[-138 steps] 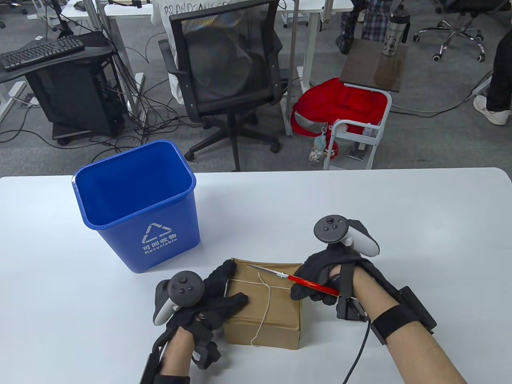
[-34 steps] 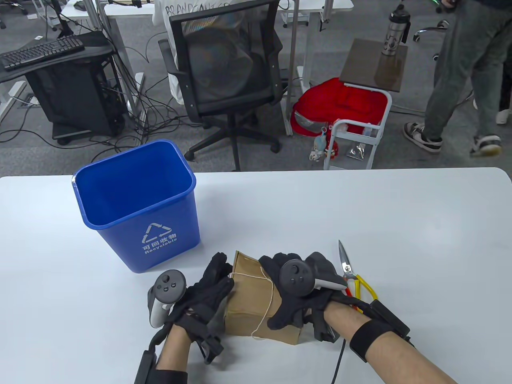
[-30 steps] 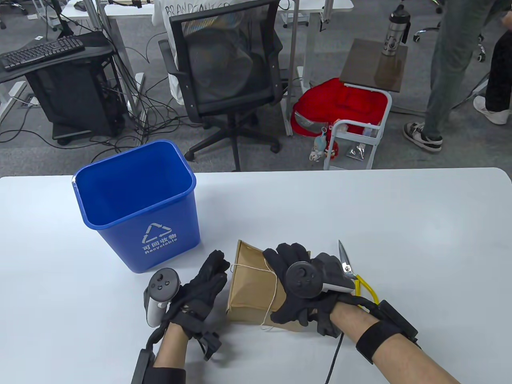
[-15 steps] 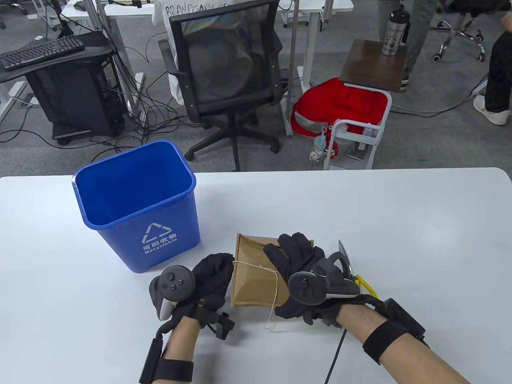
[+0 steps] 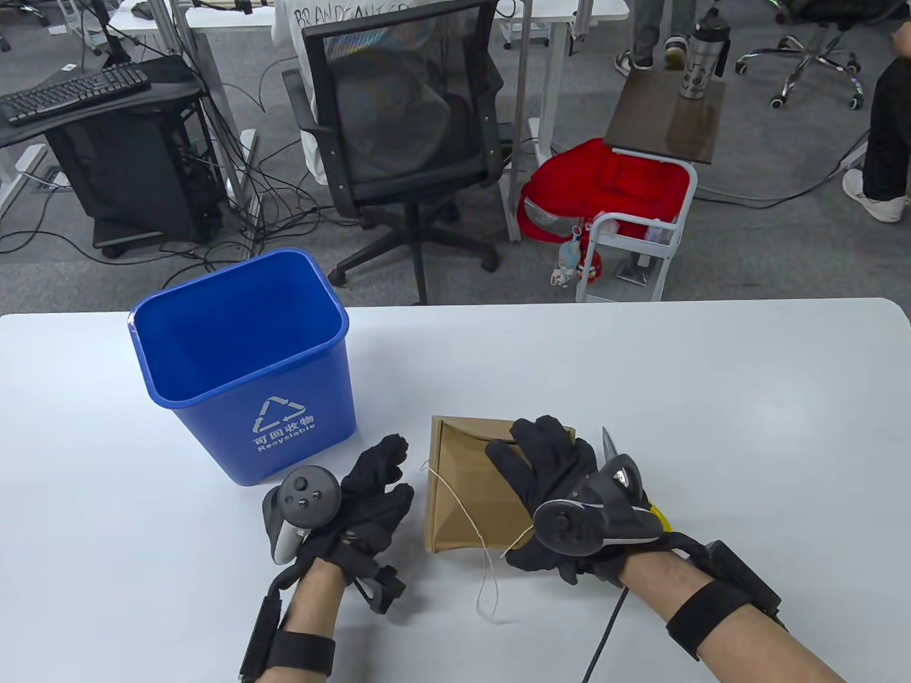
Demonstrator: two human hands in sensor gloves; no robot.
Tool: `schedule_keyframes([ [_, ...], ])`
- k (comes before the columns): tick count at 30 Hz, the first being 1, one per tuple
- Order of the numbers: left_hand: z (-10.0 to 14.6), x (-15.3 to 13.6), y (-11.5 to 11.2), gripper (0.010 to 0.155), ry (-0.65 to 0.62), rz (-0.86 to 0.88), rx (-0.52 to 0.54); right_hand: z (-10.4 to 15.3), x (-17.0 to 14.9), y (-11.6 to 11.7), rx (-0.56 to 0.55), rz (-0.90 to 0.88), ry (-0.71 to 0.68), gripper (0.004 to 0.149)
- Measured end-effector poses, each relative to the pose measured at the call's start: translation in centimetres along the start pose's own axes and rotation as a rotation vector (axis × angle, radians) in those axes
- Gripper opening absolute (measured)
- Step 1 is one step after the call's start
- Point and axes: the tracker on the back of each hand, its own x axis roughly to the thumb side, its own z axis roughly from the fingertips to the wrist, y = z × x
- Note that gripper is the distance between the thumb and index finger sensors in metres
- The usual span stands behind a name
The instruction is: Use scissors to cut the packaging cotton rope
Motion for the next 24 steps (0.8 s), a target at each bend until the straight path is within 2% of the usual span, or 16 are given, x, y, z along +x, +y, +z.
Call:
schedule_keyframes([
  [2, 0.0, 0.5, -0.4, 0.059, -0.022, 0.022, 0.043, -0.1, 0.2, 0.0, -0.002, 0.009, -0.011, 0.128],
  [5, 0.0, 1.0, -0.4, 0.038, -0.047, -0.082, 0.162, 0.0, 0.2, 0.0, 0.005, 0.008, -0.008, 0.128],
  [6, 0.0, 1.1, -0.5, 0.036, -0.058, -0.12, 0.184, 0.0, 0.4, 0.1, -0.009, 0.004, -0.016, 0.128],
  [9, -0.1, 0.9, -0.9, 0.037, -0.017, -0.168, 0.155, 0.0, 0.5, 0.0, 0.006, 0.027, -0.016, 0.128],
  [11, -0.1, 0.3, -0.6, 0.04, 0.013, -0.237, 0.195, 0.1, 0.4, -0.3, -0.001, 0.022, -0.01, 0.128],
  [13, 0.0, -0.4, -0.2, 0.04, 0.078, -0.311, 0.171, 0.5, 0.0, -0.7, -0.005, 0.027, 0.004, 0.128],
  [14, 0.0, -0.7, 0.0, 0.04, 0.084, -0.341, 0.194, 0.7, -0.1, -0.8, -0.007, 0.02, 0.01, 0.127],
  [18, 0.1, -2.1, 1.0, 0.04, 0.243, -0.398, 0.166, 1.9, -1.3, -1.3, -0.028, -0.002, 0.053, 0.127],
  [22, -0.2, -2.7, 1.6, 0.04, 0.32, -0.564, 0.122, 3.2, -2.4, -1.8, -0.039, -0.03, 0.102, 0.127],
  [24, -0.3, -3.0, 1.8, 0.04, 0.358, -0.573, 0.115, 3.8, -2.9, -2.0, -0.048, -0.031, 0.118, 0.127],
])
